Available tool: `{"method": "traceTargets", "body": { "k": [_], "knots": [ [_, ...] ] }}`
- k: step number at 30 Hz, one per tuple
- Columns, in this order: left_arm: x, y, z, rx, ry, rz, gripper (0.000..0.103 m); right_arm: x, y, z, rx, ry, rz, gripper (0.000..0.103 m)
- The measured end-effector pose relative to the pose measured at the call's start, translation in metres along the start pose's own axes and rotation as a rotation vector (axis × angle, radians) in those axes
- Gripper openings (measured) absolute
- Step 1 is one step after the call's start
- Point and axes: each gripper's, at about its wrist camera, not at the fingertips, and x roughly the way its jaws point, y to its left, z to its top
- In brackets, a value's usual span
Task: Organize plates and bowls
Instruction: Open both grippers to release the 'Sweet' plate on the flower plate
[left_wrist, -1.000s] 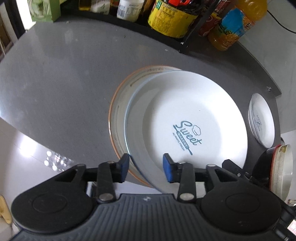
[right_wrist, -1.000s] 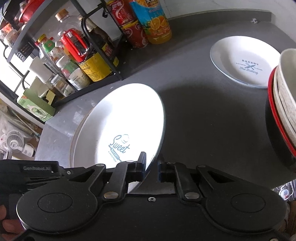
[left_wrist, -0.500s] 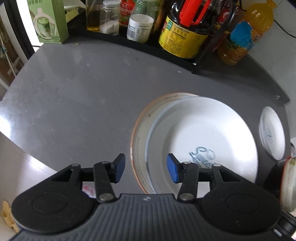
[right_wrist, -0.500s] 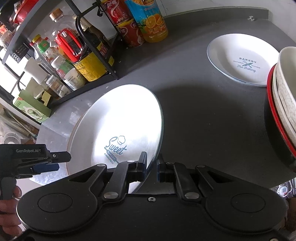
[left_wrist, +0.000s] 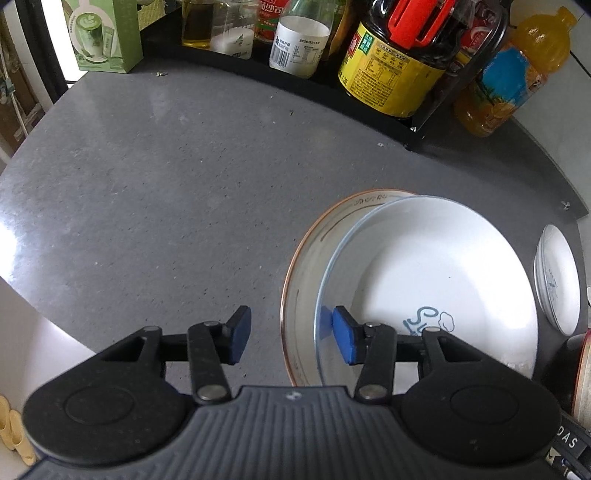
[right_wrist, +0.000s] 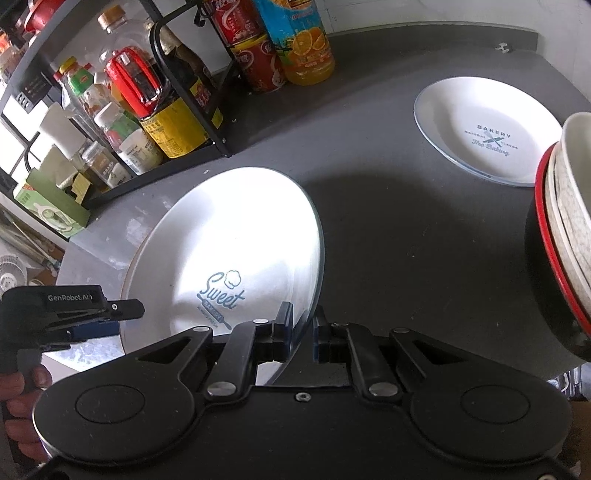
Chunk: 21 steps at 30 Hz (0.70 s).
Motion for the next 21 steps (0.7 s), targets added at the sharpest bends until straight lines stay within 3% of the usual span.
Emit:
{"method": "traceTargets", "body": {
  "k": [5, 12, 16, 19, 21],
  "knots": [
    [0.000, 0.001, 0.002, 0.000, 0.003, -0.052, 0.025, 0.005, 0.008, 0.001, -0.028, 0.008, -0.028, 0.011],
    [-0.002, 0.008, 0.005, -0.011, -0.005, -0.070, 0.016, 0.016, 0.012, 0.001, -0.024, 0.051, -0.035, 0.015],
    [-0.002, 0.011, 0.006, -0.019, 0.002, -0.088, 0.016, 0.018, 0.015, 0.002, -0.027, 0.049, -0.051, 0.017],
    [-0.001, 0.011, 0.006, -0.010, 0.001, -0.092, 0.016, 0.021, 0.012, 0.005, 0.001, 0.061, -0.065, 0.026],
    [0.000, 0.012, 0.006, -0.011, 0.004, -0.094, 0.016, 0.021, 0.009, 0.006, 0.030, 0.073, -0.061, 0.027]
  ]
}}
